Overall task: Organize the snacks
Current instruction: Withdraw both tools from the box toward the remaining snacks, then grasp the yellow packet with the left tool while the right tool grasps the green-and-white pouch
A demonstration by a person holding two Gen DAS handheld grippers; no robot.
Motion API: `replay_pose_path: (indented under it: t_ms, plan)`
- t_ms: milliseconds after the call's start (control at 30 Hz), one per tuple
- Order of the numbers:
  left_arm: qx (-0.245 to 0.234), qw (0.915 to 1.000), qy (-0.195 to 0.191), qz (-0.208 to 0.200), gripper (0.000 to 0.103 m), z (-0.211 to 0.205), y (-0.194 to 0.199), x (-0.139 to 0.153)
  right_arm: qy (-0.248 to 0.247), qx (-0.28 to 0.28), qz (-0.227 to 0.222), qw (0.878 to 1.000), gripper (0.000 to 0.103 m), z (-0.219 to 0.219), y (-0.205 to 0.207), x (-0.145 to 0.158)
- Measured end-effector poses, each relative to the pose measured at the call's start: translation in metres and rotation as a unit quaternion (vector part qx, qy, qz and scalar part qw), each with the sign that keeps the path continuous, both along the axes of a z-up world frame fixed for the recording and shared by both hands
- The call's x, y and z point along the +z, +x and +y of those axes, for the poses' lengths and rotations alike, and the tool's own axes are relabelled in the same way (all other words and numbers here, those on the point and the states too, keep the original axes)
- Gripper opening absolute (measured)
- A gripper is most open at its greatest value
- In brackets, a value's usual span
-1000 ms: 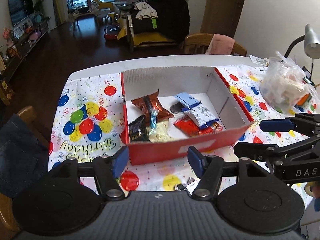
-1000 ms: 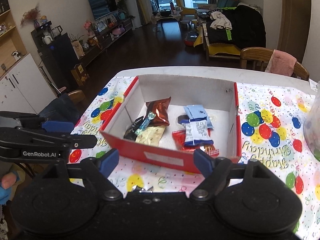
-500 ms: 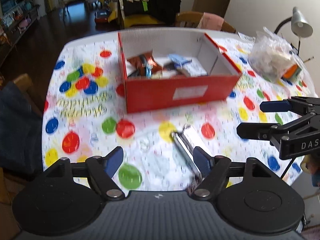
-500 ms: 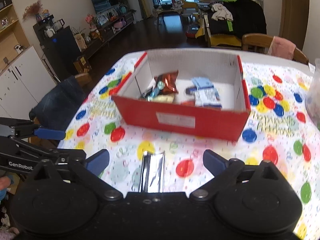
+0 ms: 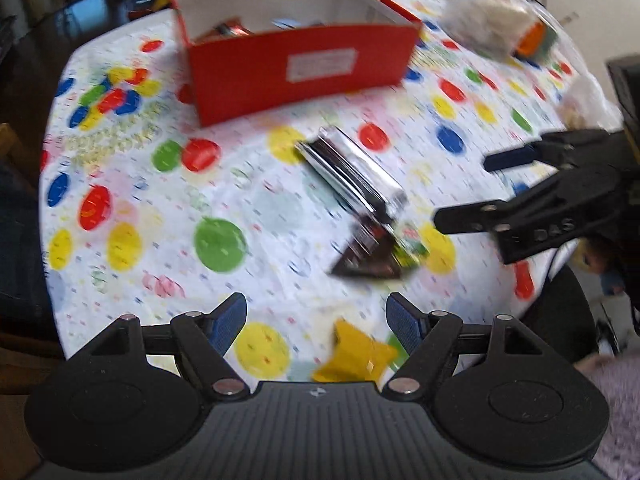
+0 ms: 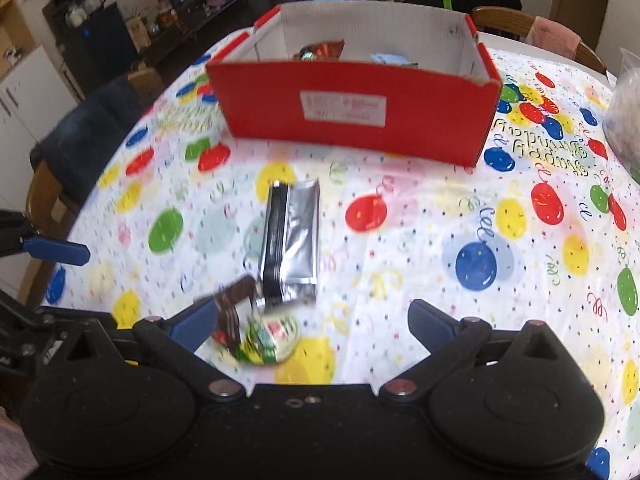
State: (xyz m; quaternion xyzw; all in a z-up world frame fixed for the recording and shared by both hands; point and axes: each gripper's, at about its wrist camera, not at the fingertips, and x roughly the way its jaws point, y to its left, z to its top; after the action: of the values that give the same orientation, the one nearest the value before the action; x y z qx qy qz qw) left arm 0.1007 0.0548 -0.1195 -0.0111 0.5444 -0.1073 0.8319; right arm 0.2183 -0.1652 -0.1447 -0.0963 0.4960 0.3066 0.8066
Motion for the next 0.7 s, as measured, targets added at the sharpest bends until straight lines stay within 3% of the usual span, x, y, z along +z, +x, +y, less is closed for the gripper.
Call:
replay_pose_path:
  t_ms: [233, 500, 700]
  plan:
    - [-0.062, 0.9976, -0.003, 0.029, 0.077, -0.020, -0.016, -0.024, -0.023, 0.064, -0.022, 0.997, 0.099, 0.014, -0.018, -0.019]
    - [-0.092, 0.9949, 0.008, 0.042, 0.077, -0.031, -0.021, -0.042, -0.063, 0.133, -0.045, 0.988, 0.079, 0.030, -0.020, -0.042]
    - [-0.111, 0.9928, 0.029, 0.035, 0.075, -0.038, -0.024, -0.048, -0.051, 0.156, -0.044, 0.985, 0.073, 0.033, -0.016, -0.044]
